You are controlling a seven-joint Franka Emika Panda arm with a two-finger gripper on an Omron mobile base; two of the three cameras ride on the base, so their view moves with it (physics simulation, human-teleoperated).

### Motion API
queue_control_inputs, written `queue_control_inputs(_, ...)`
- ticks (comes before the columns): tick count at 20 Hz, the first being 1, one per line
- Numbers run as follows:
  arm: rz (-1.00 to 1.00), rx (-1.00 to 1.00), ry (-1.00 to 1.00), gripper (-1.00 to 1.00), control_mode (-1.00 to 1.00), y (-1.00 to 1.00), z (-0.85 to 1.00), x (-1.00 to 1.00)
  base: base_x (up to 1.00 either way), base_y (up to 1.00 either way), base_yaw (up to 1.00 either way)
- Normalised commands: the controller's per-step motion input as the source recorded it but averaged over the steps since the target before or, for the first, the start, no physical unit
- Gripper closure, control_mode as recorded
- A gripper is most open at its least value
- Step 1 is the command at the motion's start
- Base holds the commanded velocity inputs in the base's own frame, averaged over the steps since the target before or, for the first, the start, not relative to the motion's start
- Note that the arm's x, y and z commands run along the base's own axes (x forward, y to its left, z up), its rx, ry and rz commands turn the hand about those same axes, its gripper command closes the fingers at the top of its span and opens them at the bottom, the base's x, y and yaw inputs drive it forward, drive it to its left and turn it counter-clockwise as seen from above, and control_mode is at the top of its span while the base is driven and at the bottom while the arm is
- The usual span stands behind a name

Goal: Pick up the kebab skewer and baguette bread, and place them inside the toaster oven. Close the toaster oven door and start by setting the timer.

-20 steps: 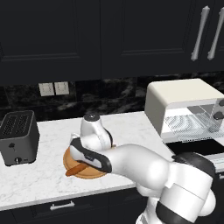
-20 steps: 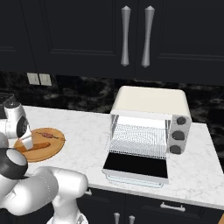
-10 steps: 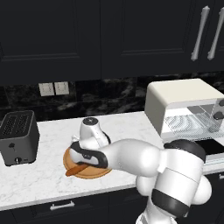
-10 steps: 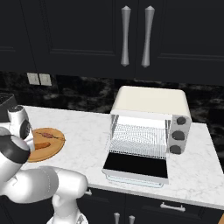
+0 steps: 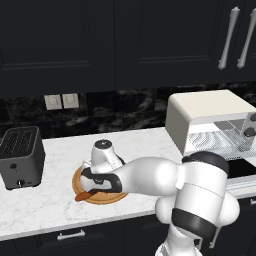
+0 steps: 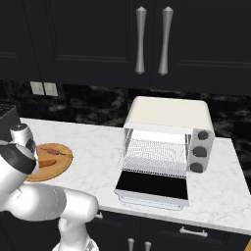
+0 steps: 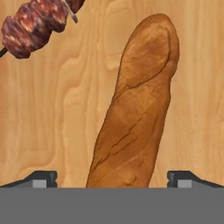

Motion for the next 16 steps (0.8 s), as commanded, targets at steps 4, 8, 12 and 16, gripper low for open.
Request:
queue_control_inputs(4, 0.00, 0.00, 0.00, 1.00, -1.00, 0.00, 0.00, 0.00, 0.00, 0.00, 0.00)
queue_control_inputs(8, 0.00, 0.00, 0.00, 1.00, -1.00, 0.00, 0.00, 0.00, 0.00, 0.00, 0.00)
queue_control_inputs(12, 0.00, 0.00, -0.02, 1.00, -1.00, -0.10, 0.07, -0.04, 0.00, 0.00, 0.00)
queue_control_inputs(16, 0.00, 0.00, -0.08, 1.00, -1.00, -0.21, 0.53, -0.32, 0.00, 0.00, 0.00)
